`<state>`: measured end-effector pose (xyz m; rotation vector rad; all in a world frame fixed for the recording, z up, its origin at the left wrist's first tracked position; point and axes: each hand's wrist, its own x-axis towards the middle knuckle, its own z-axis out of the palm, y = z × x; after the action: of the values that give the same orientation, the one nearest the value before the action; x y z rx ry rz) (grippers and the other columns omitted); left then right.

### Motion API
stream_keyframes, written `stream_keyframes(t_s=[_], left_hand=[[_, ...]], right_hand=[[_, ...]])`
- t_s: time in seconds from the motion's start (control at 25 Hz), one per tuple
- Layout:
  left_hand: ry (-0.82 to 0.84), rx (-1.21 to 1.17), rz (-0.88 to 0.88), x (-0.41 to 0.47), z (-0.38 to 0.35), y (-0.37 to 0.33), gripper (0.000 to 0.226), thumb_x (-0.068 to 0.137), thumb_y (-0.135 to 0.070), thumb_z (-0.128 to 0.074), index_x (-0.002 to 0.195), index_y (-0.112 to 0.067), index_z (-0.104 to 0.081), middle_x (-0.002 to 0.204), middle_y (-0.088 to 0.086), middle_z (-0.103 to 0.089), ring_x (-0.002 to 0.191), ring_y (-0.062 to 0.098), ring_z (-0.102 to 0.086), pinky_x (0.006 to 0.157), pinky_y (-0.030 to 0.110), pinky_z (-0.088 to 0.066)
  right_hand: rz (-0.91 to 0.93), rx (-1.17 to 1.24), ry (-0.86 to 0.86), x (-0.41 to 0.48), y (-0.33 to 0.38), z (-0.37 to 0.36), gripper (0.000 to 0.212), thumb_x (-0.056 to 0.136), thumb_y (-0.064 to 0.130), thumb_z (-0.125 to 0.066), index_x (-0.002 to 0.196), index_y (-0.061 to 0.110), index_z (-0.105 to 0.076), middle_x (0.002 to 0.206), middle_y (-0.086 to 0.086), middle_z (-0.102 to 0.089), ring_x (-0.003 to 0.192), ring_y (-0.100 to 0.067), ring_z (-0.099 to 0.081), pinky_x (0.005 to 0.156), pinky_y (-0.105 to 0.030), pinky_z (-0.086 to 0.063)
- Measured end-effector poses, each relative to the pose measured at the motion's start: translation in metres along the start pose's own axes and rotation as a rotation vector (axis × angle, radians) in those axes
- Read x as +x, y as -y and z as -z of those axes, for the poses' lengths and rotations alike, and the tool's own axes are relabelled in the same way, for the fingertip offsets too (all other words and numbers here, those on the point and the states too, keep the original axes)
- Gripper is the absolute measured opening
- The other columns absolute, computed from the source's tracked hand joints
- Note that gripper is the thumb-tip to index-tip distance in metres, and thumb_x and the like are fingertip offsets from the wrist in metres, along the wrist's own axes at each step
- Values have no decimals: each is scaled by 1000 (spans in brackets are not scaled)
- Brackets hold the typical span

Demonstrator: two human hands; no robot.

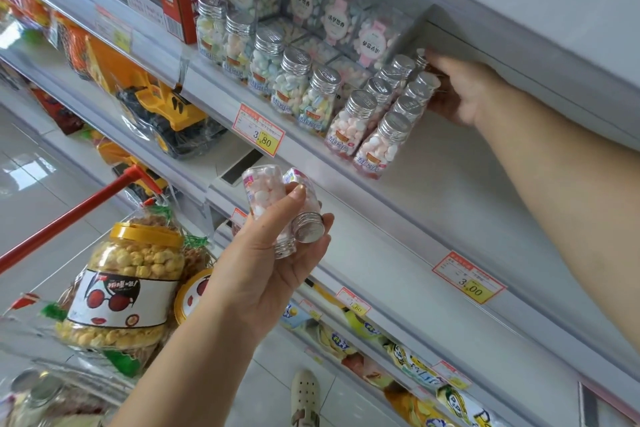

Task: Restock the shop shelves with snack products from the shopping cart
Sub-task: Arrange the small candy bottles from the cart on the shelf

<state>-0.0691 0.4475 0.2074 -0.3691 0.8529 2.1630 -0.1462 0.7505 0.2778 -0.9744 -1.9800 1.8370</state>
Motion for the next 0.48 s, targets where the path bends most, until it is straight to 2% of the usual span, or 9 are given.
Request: stream_keyframes(t_s=[0.12,0.32,0.4,0.48], left_hand=[[0,2,-3,2,2,-1,58,67,-22,-77,122,-12,-61,102,17,-73,88,26,-73,51,23,-57],[-4,28,11,2,0,-1,58,66,-23,-77,121,-10,-62,102,17,-74,87,25,-74,52,23,-58],[0,41,28,1,-3,-1,56,67,-24,-76,120,-9,-63,103,16,-74,89,25,-74,53,24,-58],[32,50,45,-3,-7,-3,54,69,-25,-76,120,-10,-64,103,15,-74,90,26,-74,53,25,-59]], right_hand=[[-29,-22,40,7,2,-8,20,94,33,-62,79,19,-62,55,9,-64,49,-6,-61,55,-22,-51],[16,-51,27,5,-1,-8,23,94,41,-58,86,21,-67,59,11,-66,55,-7,-63,61,-23,-53],[138,-145,-140,5,-4,-2,33,87,46,-59,95,17,-70,71,9,-68,67,-9,-62,71,-26,-54],[391,-380,-420,-7,-7,8,50,78,51,-49,100,11,-69,86,5,-64,80,-10,-57,81,-29,-49]])
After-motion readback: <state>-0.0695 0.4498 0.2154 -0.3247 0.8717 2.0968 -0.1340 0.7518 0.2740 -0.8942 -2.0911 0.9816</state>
